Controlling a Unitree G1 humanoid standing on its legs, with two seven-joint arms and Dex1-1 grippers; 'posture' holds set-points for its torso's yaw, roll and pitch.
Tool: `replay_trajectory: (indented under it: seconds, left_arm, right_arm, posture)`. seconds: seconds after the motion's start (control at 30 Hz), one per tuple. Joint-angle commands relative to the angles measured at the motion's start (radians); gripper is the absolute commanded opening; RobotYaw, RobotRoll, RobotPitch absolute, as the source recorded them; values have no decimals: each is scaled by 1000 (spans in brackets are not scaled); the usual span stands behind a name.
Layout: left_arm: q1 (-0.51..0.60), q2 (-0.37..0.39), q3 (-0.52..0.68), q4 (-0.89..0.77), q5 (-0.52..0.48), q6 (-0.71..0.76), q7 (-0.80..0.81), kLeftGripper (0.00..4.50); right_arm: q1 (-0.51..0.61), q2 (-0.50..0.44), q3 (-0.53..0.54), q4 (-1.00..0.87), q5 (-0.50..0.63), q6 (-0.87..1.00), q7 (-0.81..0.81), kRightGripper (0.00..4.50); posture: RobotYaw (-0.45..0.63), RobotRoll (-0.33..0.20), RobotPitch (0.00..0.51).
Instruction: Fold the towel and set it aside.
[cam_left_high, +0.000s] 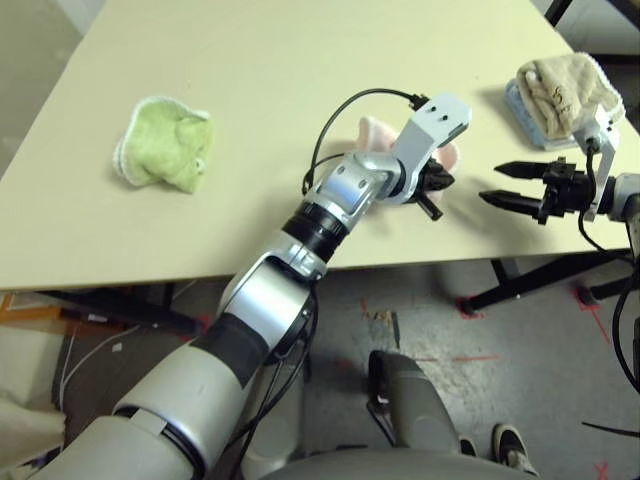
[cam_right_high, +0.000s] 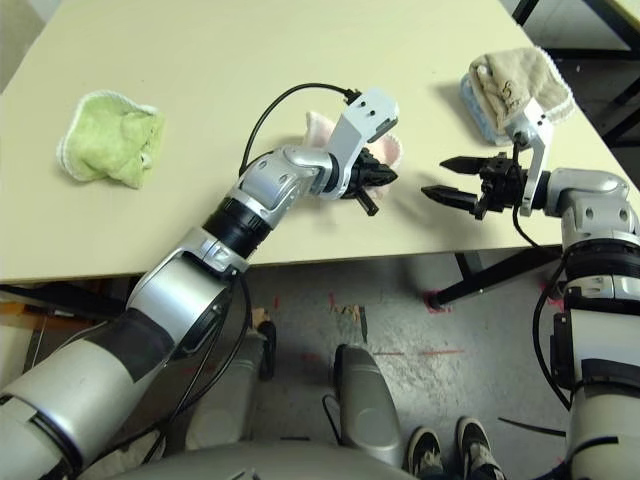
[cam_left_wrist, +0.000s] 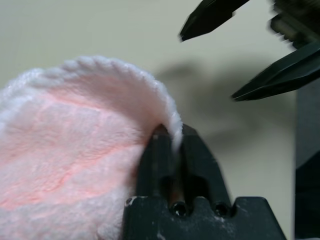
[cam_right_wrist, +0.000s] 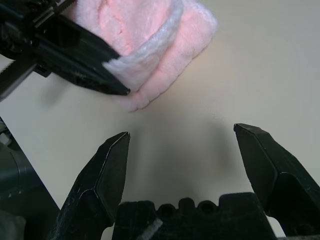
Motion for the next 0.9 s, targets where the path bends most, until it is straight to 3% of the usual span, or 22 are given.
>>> replay_trajectory:
  seconds: [0.03, 0.27, 0.5, 0.7, 0.9]
  left_arm:
    - [22, -15, 3, -93, 7, 36, -6, 1723]
    - [27, 23, 40, -466, -45, 250, -21, 4400]
    - [-29, 60, 167, -719, -134, 450, 18, 4460]
    - [2, 272, 261, -792, -131, 579, 71, 4460]
    - [167, 436, 302, -852, -154, 693, 86, 4460]
  right_arm:
    - [30, -14, -14, -23, 15, 14, -3, 4500]
    - [30, -4, -5, -27, 13, 21, -11, 4500]
    - [15, 6, 4, -12, 6, 18, -12, 4500]
    - [-4, 15, 5, -4, 6, 14, -10, 4500]
    - [-29, 32, -3, 11, 14, -9, -12, 4500]
  posture:
    - [1, 0, 187]
    - [16, 0, 196]
    - [32, 0, 201]
    - [44, 0, 205]
    - [54, 0, 208]
